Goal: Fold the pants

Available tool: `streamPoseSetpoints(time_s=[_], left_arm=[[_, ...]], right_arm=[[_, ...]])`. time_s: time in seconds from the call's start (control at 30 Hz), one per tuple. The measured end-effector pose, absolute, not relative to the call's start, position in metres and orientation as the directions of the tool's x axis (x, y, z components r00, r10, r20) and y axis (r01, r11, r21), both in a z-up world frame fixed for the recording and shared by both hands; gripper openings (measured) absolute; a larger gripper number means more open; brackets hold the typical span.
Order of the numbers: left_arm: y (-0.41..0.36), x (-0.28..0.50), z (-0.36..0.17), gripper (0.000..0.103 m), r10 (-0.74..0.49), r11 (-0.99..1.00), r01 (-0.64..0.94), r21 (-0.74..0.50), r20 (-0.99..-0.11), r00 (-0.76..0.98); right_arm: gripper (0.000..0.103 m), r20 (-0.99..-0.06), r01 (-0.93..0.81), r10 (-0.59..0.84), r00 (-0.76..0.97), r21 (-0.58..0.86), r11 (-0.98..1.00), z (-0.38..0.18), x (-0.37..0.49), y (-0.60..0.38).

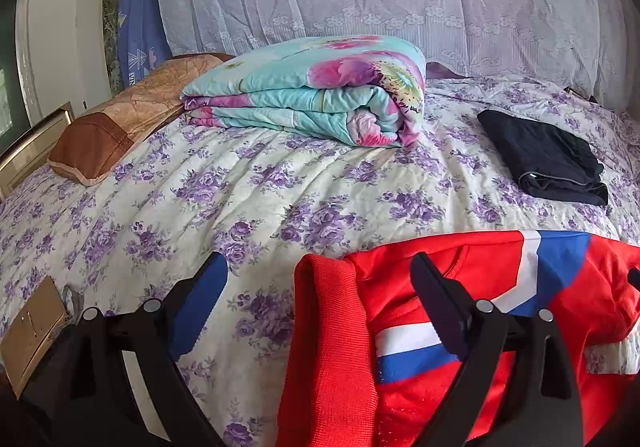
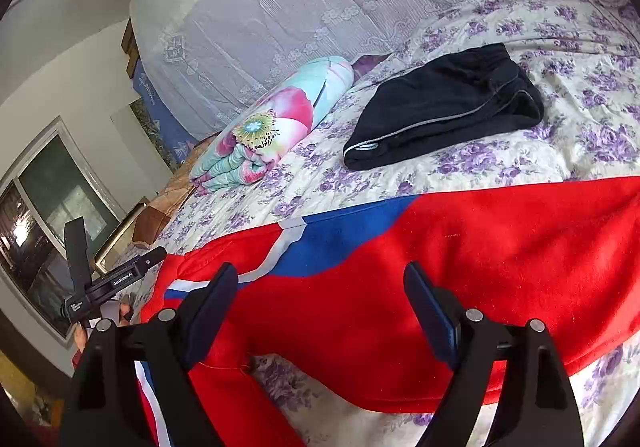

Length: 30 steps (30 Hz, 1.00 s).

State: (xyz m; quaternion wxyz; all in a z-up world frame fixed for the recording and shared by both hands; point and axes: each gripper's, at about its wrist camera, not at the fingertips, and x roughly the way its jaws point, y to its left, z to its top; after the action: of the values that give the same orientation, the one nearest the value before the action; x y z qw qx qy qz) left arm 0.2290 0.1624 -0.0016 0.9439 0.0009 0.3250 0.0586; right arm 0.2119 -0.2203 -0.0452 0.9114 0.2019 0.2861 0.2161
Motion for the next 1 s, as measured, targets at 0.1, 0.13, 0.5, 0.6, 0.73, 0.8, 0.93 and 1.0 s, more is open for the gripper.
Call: streamPoseSetpoints(time_s=[0.1,0.13,0.5,0.6,0.73,0.8,0.93,1.0], left_arm=[[0.162,0.229,-0.002,0.090,0.092,0.995,-0.096,0.027,-0.620,0.779],[0.162,0.229,-0.001,0.090,0.093,0.995,-0.098,0.027,-0.620,0.779],[0.164,0.232,-0.004,0.090,0.046,0.998,-0.066,-0.008,-0.634,0.772],[0.165,0.234,-0.006,0.090,0.037,0.998,-0.061,-0.015,-0.644,0.764],[0.170,0.241,-0.011,0.090,-0.005,0.997,-0.045,-0.057,-0.677,0.736],[0.173,0.246,-0.015,0.090,-0.036,0.996,-0.035,-0.087,-0.697,0.716],[0.180,0.256,-0.023,0.084,-0.088,0.990,-0.024,-0.141,-0.733,0.674],[0.183,0.260,-0.027,0.084,-0.109,0.986,-0.025,-0.166,-0.745,0.658]], right_arm=[[0.085,-0.434,-0.293,0.500,0.749,0.460,0.839,-0.038,0.210,-0.215],[0.085,-0.434,-0.296,0.495,0.753,0.448,0.843,-0.035,0.209,-0.213],[0.085,-0.562,-0.393,0.425,0.710,0.185,0.901,0.012,0.248,-0.200],[0.085,-0.584,-0.395,0.430,0.688,0.195,0.898,0.007,0.262,-0.208],[0.085,-0.622,-0.407,0.419,0.662,0.171,0.897,-0.009,0.282,-0.215],[0.085,-0.650,-0.415,0.402,0.645,0.143,0.898,-0.018,0.292,-0.219],[0.085,-0.689,-0.462,0.397,0.606,0.101,0.881,-0.031,0.305,-0.226],[0.085,-0.701,-0.495,0.400,0.590,0.077,0.866,-0.034,0.309,-0.228]])
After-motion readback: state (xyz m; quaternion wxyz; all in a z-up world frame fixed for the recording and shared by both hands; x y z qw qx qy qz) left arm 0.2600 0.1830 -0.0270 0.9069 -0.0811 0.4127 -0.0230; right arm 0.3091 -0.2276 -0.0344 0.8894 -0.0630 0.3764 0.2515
